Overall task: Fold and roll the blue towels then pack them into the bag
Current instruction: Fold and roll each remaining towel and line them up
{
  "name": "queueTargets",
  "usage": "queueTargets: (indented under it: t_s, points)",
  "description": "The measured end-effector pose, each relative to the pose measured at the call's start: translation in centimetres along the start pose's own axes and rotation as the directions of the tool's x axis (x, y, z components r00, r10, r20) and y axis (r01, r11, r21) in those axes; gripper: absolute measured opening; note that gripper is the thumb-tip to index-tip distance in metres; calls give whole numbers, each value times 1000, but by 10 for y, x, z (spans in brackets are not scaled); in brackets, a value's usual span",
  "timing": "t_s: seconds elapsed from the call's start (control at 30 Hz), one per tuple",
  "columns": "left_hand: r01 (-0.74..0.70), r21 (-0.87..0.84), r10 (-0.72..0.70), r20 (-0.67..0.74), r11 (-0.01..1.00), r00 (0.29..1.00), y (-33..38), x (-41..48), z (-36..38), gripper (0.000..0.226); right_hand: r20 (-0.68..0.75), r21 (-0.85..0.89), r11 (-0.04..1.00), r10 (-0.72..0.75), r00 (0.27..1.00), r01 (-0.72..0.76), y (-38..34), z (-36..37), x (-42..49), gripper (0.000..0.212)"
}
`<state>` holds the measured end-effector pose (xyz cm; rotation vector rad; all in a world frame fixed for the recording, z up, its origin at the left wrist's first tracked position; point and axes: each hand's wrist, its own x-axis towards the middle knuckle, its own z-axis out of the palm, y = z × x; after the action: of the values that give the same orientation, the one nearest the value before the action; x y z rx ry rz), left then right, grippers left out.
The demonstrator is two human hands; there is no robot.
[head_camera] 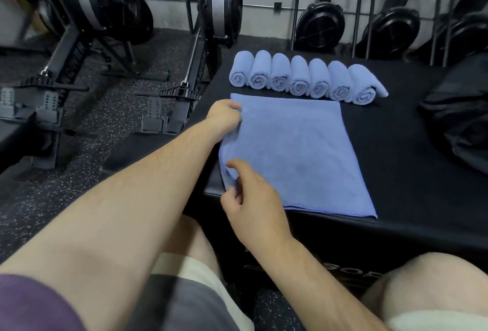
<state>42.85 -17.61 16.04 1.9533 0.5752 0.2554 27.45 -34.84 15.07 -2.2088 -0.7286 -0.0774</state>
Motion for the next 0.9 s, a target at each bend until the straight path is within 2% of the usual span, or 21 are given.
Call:
queueTargets:
  t_s: [0.07,0.17,0.4,0.53,0.63,0.7,0.83,0.9]
  points:
    - [-10,6,10,27,1000,1000,2,11,1,40,55,-14,999,-29,998,30,2,-1,3,36]
    - [-9,14,8,52,1000,999,1,21,0,45,106,-2,1000,-4,994,4,5,1,8,26]
    - [-61,57,57,74,997,996,-1,33,-14,46,-5,54,998,31,1000,-31,-3,6,23,12]
    - [-34,122,33,8,992,999,-6,36,-32,43,12,230,969,94,996,-94,-15,10,27,13]
    - [8,207,13,-100,978,995,-5,37,-52,32,43,394,903,167,985,-170,-28,15,30,15]
    - [53,198,-22,-159,979,987,1,38,-63,31,66,476,857,191,979,-199,-37,15,32,15]
    - [-5,260,46,-152,966,987,24,30,-67,19,43,547,811,219,975,-206,-39,8,30,15]
    - [-39,216,66,-120,976,991,37,25,-58,17,12,541,813,246,969,-214,-32,-2,28,15]
